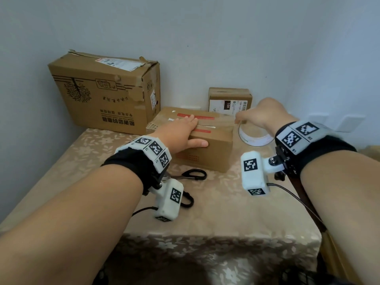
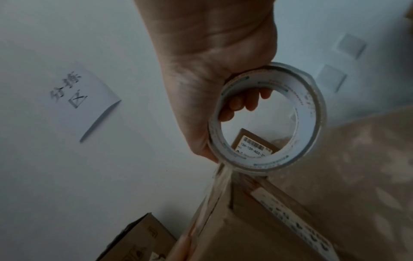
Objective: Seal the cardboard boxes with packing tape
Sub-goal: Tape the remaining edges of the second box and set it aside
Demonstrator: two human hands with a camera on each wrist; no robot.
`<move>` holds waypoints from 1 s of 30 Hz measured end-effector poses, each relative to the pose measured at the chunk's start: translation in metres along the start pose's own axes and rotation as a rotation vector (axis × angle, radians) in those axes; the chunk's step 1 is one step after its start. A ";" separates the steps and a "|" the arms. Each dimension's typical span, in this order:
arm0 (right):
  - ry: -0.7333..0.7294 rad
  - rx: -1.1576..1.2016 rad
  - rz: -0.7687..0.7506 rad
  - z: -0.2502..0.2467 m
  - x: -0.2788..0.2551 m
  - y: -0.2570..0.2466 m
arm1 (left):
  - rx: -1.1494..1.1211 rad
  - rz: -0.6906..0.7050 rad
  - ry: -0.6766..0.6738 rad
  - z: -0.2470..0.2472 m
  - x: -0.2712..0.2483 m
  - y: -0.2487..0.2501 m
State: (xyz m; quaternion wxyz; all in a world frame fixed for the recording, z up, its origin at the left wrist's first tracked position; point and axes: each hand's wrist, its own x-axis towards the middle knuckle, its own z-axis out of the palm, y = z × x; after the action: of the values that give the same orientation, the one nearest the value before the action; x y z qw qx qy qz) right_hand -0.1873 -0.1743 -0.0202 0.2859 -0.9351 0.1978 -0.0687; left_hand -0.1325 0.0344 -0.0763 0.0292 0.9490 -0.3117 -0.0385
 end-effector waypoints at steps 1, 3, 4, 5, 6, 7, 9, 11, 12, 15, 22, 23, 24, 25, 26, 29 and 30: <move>0.001 0.021 0.004 0.002 -0.001 0.002 | -0.005 0.001 -0.002 0.001 0.000 0.000; 0.006 0.062 0.003 0.005 -0.002 0.005 | -0.013 0.003 -0.004 0.001 0.001 -0.001; 0.010 0.079 0.004 0.006 -0.002 0.007 | -0.012 0.004 -0.003 0.001 0.002 -0.001; 0.012 0.095 0.012 0.007 -0.002 0.009 | -0.010 0.005 -0.002 0.001 0.002 -0.001; 0.013 0.111 0.022 0.009 -0.002 0.011 | -0.008 0.004 -0.002 0.001 0.003 -0.001; 0.010 0.132 0.033 0.011 -0.002 0.013 | -0.006 0.004 -0.005 0.001 0.003 -0.002; -0.005 0.187 0.046 0.014 -0.001 0.017 | -0.004 0.006 -0.011 0.000 0.001 0.000; -0.035 0.250 0.061 0.018 -0.002 0.022 | 0.008 0.006 -0.013 -0.002 -0.001 0.003; -0.053 0.283 0.066 0.021 -0.003 0.024 | 0.024 -0.001 -0.010 -0.003 -0.001 0.006; -0.051 0.370 0.077 0.033 0.000 0.032 | 0.064 -0.038 -0.008 -0.005 0.001 0.024; -0.031 0.409 0.068 0.037 0.003 0.038 | -0.058 0.177 0.009 -0.007 0.006 0.071; -0.015 0.413 0.056 0.037 0.003 0.039 | -0.083 0.150 -0.003 -0.008 0.003 0.060; 0.000 0.411 0.039 0.036 0.002 0.039 | -0.094 0.107 -0.016 -0.009 -0.001 0.045; 0.006 0.418 0.019 0.036 0.000 0.039 | -0.086 0.058 -0.028 -0.011 -0.004 0.029; 0.005 0.436 0.006 0.037 -0.002 0.039 | -0.062 0.016 -0.032 -0.012 -0.009 0.016; -0.012 0.491 -0.007 0.040 -0.005 0.041 | 0.054 -0.045 -0.029 -0.012 -0.012 0.003; -0.003 0.503 -0.004 0.042 -0.006 0.042 | 0.104 -0.056 -0.035 -0.012 -0.009 0.008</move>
State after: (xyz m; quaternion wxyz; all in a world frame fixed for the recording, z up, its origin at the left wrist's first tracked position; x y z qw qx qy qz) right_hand -0.1963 -0.1828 -0.0787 0.5097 -0.8351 0.1722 -0.1147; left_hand -0.1434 0.0334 -0.0632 -0.0270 0.9567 -0.2871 -0.0398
